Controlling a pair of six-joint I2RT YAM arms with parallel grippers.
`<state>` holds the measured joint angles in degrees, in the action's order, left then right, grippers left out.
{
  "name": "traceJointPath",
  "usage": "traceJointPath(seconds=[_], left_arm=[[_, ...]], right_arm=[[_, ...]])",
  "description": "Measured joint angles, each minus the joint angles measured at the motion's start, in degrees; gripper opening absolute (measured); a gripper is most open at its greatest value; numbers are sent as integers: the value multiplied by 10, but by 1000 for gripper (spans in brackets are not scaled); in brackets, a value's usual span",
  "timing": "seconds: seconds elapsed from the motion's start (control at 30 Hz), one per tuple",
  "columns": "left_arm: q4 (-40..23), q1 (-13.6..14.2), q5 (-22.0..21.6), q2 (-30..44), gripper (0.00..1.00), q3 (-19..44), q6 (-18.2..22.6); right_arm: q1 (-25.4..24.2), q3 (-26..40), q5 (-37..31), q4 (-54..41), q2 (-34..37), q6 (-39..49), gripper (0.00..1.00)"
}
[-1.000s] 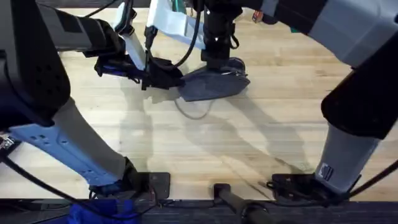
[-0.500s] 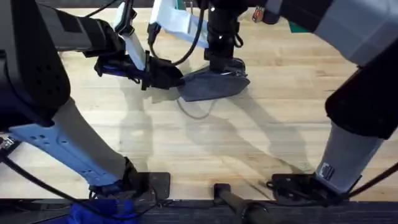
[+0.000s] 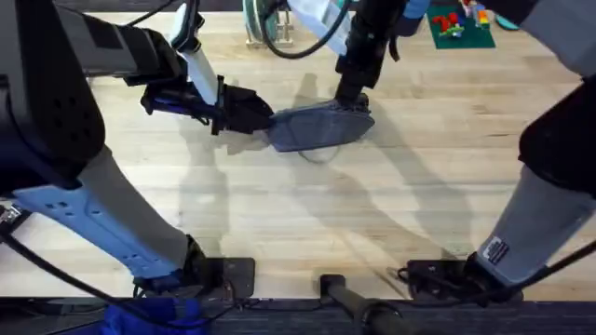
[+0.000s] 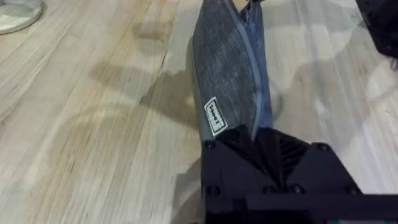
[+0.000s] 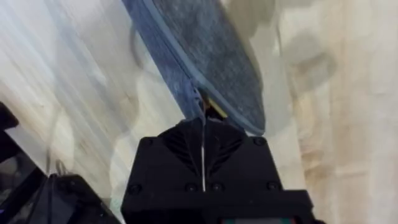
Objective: Unzip the bag, pick up the pens from the table one at a time and place them inside, then zip the bag closed.
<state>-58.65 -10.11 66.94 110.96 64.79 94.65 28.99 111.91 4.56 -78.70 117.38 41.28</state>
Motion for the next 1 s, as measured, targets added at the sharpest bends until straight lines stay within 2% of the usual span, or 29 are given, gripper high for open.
traceJointPath(seconds=[0.13, 0.8, 1.0], left_arm=[[0, 0, -1, 0, 41, 0, 0], [0, -1, -1, 0, 41, 0, 0], [0, -1, -1, 0, 41, 0, 0]], right_arm=[[-10, -23, 0, 0, 0, 0, 31], [-87, -28, 19, -7, -11, -19, 32], [-100, -53, 24, -5, -11, -21, 33]])
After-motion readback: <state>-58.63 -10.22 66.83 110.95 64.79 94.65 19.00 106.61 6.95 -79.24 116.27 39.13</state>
